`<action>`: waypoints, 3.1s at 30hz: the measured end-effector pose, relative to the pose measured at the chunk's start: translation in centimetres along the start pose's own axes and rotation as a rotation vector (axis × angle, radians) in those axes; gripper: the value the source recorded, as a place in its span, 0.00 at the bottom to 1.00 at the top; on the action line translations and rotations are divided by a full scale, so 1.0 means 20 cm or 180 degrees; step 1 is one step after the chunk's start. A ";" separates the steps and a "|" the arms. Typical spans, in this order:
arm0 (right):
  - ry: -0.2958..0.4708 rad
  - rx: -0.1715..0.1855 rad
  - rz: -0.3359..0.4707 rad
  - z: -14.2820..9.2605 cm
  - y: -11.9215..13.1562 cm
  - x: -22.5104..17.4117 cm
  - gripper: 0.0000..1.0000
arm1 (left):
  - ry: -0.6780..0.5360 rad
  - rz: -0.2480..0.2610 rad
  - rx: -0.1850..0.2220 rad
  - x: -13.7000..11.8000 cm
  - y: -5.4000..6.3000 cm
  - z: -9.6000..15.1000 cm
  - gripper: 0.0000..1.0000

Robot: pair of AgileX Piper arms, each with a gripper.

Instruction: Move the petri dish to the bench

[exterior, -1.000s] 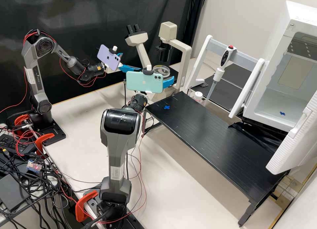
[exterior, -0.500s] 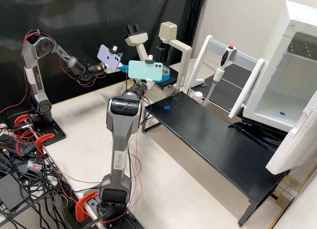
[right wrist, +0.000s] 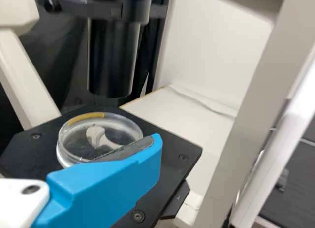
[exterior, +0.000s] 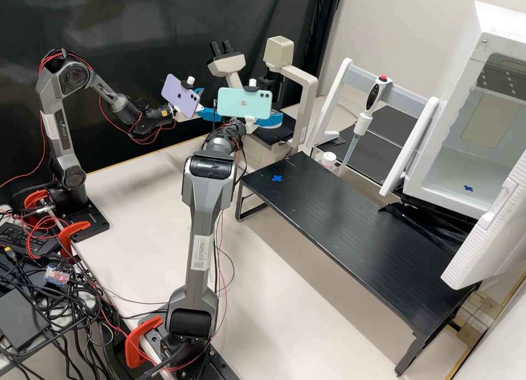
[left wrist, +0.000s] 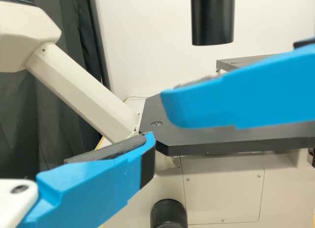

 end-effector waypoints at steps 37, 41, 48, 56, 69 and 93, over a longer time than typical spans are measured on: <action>-0.0215 0.0195 -0.0369 0.11 -0.04 0.25 0.00 | 0.0000 0.0000 0.0000 0.00 0.00 0.00 1.00; -0.0196 0.0181 -0.0401 0.12 -0.05 0.25 0.00 | 0.0000 0.0000 0.0000 0.00 0.00 0.00 1.00; -0.0182 0.0174 -0.0456 0.13 -0.07 0.25 0.00 | 0.0000 0.0000 0.0000 0.00 0.00 0.00 1.00; -0.0188 0.0178 -0.0502 0.16 -0.10 0.24 0.00 | 0.0000 0.0000 0.0000 0.00 0.00 0.00 1.00; -0.0158 0.0165 -0.0566 0.18 -0.14 0.20 0.00 | 0.0000 0.0000 0.0007 0.00 0.00 0.00 1.00; -0.0056 -0.0107 -0.0432 0.19 -0.15 0.02 0.00 | 0.0000 0.0000 0.0013 0.00 0.00 0.00 1.00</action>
